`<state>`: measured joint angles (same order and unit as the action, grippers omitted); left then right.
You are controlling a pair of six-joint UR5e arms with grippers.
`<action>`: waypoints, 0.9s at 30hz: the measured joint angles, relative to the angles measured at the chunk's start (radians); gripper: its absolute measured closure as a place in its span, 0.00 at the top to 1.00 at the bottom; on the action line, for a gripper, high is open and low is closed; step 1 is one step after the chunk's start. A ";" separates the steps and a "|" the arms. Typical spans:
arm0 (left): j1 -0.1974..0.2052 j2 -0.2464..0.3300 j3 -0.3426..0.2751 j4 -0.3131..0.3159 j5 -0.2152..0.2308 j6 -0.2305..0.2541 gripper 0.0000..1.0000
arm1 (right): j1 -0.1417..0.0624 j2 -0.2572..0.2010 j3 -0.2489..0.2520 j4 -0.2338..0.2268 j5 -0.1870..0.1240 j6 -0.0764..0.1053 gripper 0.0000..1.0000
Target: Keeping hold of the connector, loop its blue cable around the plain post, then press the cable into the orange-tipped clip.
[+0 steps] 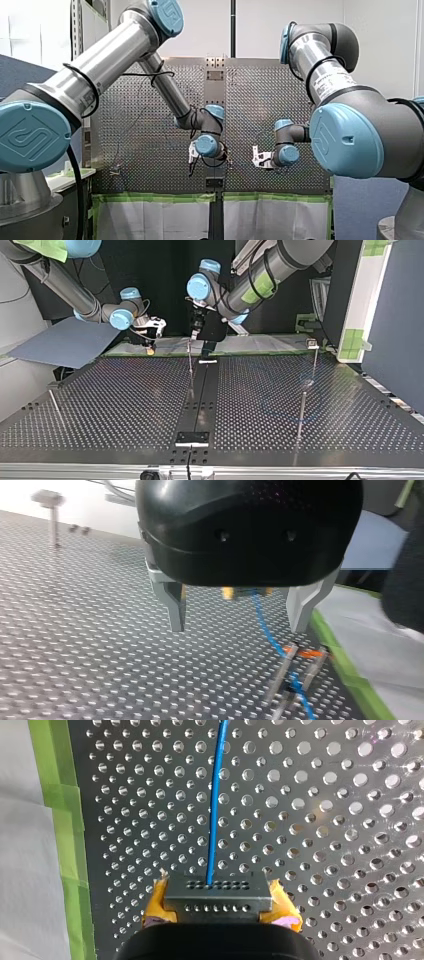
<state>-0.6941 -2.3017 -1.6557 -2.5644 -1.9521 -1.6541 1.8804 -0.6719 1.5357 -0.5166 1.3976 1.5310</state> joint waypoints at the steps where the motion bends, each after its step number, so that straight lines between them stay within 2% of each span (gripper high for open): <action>1: -0.001 0.008 -0.008 0.007 -0.001 -0.006 1.00 | 0.000 0.000 0.000 0.000 0.000 0.000 0.00; 9: -0.006 0.087 -0.088 0.083 -0.014 -0.050 1.00 | 0.000 0.001 0.000 -0.002 0.000 0.002 0.00; 17: 0.003 0.167 -0.168 0.151 0.003 -0.123 1.00 | 0.000 0.002 0.000 -0.002 -0.008 0.002 0.00; 23: 0.004 0.227 -0.228 0.171 0.002 -0.167 1.00 | 0.002 0.002 0.000 0.000 -0.014 0.001 0.00; 27: -0.001 0.270 -0.270 0.171 -0.008 -0.169 1.00 | -0.004 0.000 -0.002 0.003 -0.008 -0.001 0.00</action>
<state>-0.6950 -2.0320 -1.9257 -2.3929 -1.9603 -1.8234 1.8762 -0.6721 1.5342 -0.5141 1.3892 1.5297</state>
